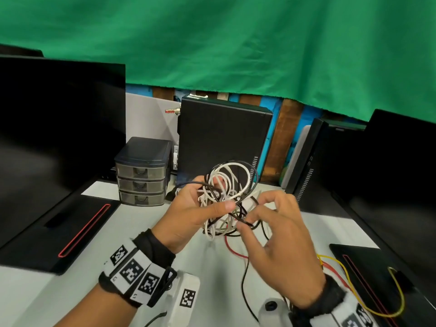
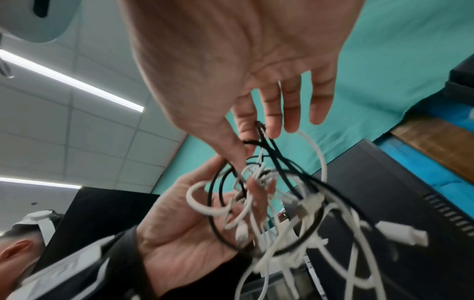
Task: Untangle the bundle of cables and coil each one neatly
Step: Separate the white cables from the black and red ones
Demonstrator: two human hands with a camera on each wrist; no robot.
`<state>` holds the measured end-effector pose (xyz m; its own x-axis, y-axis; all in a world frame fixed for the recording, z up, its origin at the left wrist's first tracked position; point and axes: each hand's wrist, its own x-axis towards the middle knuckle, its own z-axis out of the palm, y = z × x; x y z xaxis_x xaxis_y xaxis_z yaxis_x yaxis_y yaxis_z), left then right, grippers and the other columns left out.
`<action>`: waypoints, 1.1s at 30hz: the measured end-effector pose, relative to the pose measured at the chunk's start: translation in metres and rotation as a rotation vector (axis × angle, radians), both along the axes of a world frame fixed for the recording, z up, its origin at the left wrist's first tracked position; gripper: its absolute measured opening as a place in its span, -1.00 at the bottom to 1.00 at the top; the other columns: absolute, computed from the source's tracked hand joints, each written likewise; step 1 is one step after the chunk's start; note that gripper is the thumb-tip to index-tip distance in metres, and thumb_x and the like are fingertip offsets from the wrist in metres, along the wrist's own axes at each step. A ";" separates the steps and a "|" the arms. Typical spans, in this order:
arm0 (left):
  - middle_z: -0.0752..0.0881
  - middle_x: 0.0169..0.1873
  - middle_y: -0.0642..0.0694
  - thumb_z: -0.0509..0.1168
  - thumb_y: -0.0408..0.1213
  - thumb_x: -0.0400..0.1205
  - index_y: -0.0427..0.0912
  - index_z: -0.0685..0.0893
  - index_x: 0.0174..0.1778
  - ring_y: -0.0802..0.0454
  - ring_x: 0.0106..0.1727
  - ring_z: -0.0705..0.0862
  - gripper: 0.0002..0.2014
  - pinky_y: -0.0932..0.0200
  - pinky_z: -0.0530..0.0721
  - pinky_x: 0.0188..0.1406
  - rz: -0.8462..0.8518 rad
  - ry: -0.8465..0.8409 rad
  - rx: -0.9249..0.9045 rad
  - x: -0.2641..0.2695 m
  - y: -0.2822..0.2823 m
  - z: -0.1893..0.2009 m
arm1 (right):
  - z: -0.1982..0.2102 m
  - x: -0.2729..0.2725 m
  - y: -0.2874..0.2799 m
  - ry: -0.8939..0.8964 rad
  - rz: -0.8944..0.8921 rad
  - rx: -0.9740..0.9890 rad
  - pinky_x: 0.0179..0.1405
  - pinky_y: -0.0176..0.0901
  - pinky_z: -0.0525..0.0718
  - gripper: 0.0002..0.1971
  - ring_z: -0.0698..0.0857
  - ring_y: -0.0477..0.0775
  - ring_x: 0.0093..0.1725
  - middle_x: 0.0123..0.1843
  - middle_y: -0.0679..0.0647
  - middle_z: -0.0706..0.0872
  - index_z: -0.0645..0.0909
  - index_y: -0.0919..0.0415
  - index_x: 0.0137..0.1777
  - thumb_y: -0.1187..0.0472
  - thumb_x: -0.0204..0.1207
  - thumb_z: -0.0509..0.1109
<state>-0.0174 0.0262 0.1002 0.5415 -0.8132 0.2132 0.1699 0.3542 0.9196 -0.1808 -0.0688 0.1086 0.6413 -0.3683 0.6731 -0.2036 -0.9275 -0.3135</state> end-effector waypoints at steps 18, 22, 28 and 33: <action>0.78 0.10 0.13 0.51 -0.25 0.57 -0.04 0.60 0.33 0.26 0.09 0.75 -0.58 0.26 0.71 0.14 0.584 -0.470 0.322 0.032 -0.009 -0.012 | 0.076 -0.027 -0.094 -0.176 -0.397 -0.061 -0.14 0.14 0.76 -0.83 0.75 0.18 -0.19 -0.18 0.04 0.72 0.60 0.13 0.06 0.16 0.53 0.47; 0.77 0.17 0.04 0.49 -0.19 0.59 -0.10 0.55 0.48 0.13 0.18 0.73 -0.47 0.37 0.66 0.12 0.662 -0.537 0.384 0.045 -0.006 -0.016 | 0.091 -0.015 -0.082 -0.375 -0.055 0.867 -0.16 0.09 0.79 -0.79 0.81 0.08 -0.32 -0.50 0.03 0.69 0.63 0.15 -0.03 0.04 0.74 0.28; 0.77 0.20 -0.08 0.48 -0.09 0.57 -0.05 0.54 0.47 -0.17 0.33 0.67 -0.46 -0.24 0.60 0.42 0.816 -0.607 0.493 0.074 0.007 -0.026 | 0.090 -0.022 -0.093 -0.172 -0.356 0.154 -0.34 -0.09 0.57 -0.54 0.57 0.13 -0.43 -0.44 0.21 0.67 0.67 0.22 -0.30 -0.22 0.45 0.51; 0.68 0.25 -0.18 0.45 -0.22 0.61 -0.20 0.56 0.37 -0.21 0.31 0.64 -0.57 -0.05 0.55 0.32 0.949 -0.773 0.522 0.078 0.013 -0.020 | 0.086 -0.014 -0.096 -0.347 -0.189 0.523 -0.33 0.08 0.80 -0.60 0.63 0.17 -0.51 -0.53 0.15 0.60 0.67 0.24 -0.28 -0.10 0.57 0.45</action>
<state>0.0604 0.0395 0.0798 0.8220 -0.2703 0.5012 -0.5694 -0.3770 0.7305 -0.1946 -0.1647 0.1942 0.3110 -0.7884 0.5307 -0.1544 -0.5929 -0.7903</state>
